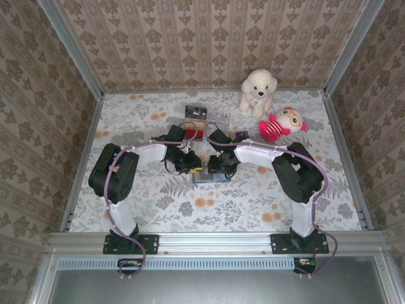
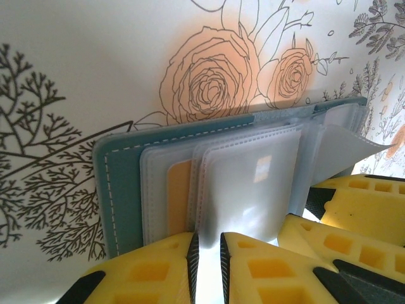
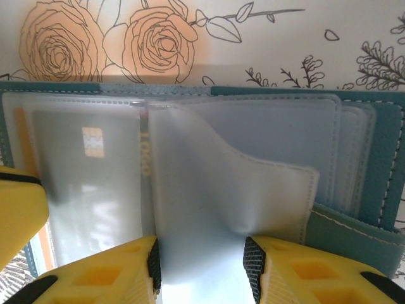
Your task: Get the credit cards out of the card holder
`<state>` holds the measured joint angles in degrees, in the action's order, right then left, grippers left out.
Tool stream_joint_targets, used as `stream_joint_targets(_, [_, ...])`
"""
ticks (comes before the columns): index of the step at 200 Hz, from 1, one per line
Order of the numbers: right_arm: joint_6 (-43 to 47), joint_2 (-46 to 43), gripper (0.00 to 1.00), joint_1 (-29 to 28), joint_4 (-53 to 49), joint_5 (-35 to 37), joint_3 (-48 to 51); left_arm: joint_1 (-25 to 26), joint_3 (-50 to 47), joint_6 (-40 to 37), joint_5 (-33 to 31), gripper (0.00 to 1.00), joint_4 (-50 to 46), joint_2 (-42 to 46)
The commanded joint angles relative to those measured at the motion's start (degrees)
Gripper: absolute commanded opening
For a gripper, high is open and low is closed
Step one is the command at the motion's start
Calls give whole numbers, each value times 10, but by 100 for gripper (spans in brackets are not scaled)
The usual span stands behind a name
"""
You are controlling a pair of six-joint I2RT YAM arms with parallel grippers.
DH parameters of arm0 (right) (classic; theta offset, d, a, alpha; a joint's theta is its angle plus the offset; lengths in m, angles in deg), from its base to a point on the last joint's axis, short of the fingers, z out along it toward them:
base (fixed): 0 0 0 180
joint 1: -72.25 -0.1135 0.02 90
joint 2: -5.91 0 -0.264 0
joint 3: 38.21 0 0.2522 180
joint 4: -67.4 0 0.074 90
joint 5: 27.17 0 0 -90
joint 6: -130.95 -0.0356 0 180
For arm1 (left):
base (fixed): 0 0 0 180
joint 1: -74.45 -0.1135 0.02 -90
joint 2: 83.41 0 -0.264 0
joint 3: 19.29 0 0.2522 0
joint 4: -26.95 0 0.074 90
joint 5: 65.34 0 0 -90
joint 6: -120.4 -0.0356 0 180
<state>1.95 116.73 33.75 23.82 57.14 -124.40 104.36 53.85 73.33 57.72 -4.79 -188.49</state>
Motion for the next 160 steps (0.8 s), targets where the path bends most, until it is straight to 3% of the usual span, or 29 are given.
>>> stream_joint_targets(1, [0, 50, 43, -5, -76, 48, 15, 1, -4, 4, 17, 21, 4, 24])
stream_joint_targets(81, [-9, 66, 42, -7, -83, 60, 15, -12, -8, -23, -9, 22, -43, 25])
stream_joint_targets(160, [-9, 67, 41, -7, -80, 55, 14, -6, 4, -26, 18, 23, -31, 5])
